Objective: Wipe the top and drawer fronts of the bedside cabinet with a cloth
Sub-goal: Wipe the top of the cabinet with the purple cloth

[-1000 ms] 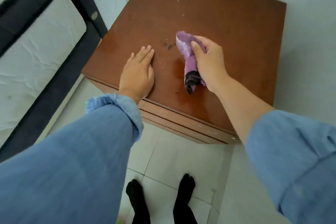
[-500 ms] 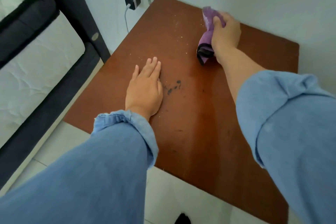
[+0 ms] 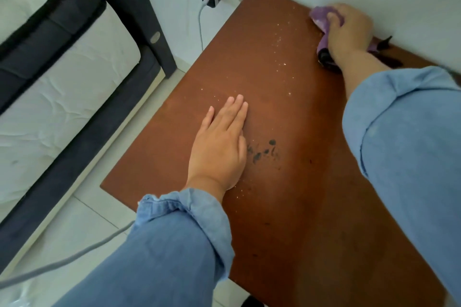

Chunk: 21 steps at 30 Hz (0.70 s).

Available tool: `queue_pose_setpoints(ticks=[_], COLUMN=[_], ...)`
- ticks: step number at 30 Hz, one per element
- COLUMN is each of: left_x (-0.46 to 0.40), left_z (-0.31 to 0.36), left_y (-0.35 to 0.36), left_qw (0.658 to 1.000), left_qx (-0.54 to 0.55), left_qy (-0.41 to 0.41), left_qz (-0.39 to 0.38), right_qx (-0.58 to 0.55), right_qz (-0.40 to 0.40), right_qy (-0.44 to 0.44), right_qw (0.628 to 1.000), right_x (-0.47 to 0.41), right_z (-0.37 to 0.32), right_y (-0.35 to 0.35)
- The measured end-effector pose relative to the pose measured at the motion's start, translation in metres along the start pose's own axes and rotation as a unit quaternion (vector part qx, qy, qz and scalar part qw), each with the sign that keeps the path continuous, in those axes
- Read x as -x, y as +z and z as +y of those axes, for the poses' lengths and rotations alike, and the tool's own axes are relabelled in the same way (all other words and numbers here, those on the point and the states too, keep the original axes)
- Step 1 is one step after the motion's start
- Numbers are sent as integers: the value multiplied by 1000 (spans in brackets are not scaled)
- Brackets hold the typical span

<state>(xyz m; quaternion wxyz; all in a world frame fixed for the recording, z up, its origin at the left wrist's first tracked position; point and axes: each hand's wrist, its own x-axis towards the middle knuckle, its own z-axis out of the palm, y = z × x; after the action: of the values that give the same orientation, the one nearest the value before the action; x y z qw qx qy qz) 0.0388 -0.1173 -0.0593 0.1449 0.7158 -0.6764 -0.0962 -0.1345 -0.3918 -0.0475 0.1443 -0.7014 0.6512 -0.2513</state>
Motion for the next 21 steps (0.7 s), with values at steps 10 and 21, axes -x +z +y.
queue_pose_setpoints(ticks=[10,21], left_x=[-2,-3], left_z=[-3,-3], left_y=[1,1], left_qw=[1000,1000], left_qx=[-1,17], left_qy=[3,11], left_qz=[4,20], right_qx=[-10,-41], right_qz=[-80,-43], right_qy=[-142,-156], right_qw=[987,986], right_x=[101,210], right_z=[-33,-58], right_y=[10,13])
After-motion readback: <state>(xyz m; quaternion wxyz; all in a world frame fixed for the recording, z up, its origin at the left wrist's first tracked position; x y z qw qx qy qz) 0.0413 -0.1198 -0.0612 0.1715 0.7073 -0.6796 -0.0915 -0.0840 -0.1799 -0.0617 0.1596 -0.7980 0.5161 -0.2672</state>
